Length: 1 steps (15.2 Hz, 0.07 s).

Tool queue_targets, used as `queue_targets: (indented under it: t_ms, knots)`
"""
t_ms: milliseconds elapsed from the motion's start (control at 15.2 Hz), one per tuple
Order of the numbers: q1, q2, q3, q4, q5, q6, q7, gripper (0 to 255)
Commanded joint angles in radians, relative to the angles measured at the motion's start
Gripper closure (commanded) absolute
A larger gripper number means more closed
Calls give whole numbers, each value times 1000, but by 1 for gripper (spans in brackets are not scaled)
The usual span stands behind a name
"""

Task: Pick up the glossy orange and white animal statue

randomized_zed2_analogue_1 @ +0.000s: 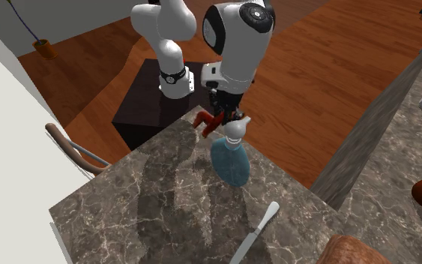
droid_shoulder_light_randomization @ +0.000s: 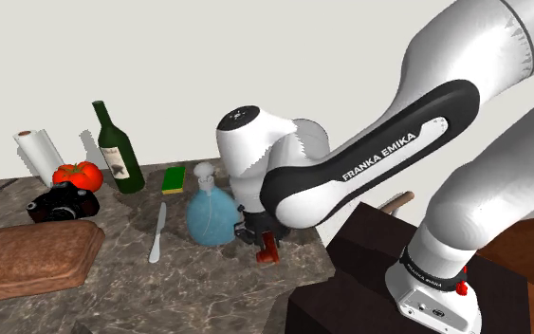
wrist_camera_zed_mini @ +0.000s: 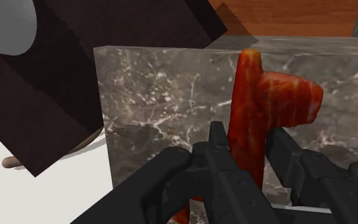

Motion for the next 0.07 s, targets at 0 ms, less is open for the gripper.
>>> queue_targets:
  t_ms: [0]
  knots:
    - [3,-7,-5,4,4,-11,-5,255]
